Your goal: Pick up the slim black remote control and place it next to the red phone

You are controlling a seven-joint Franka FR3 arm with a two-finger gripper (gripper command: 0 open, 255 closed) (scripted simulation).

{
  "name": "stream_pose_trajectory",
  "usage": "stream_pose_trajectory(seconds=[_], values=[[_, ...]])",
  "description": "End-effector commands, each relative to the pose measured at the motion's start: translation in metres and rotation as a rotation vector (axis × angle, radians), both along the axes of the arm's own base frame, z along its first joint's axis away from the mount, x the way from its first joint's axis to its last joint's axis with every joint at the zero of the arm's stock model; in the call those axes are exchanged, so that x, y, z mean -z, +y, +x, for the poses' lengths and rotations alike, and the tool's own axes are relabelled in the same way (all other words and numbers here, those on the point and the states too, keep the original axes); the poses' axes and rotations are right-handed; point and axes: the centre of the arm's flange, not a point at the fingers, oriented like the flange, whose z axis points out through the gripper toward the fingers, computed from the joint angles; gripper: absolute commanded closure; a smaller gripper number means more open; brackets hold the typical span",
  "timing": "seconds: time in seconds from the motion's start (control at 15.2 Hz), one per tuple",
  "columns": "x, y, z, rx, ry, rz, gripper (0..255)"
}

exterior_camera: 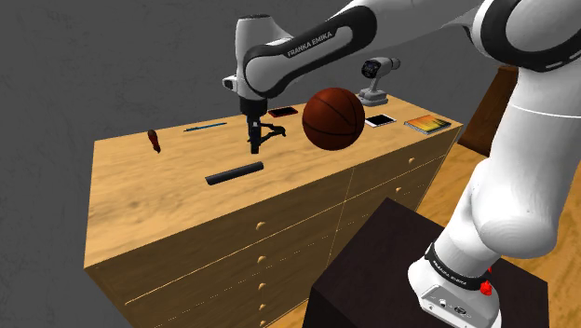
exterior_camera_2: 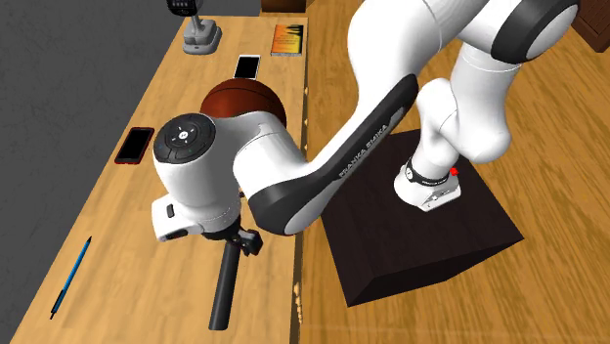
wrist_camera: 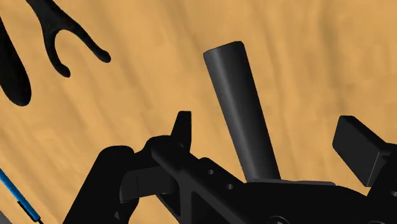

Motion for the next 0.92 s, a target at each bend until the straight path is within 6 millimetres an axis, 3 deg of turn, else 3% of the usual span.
stream_pose_trajectory(seconds=[0.0,0.4,0.86], values=[[0.017,0.020,0.012,-0.075,0.002,-0.006,0],[0.060,0.071,0.037,-0.271,0.007,-0.023,0],[0.100,0.070,0.040,-0.271,0.007,-0.023,0]])
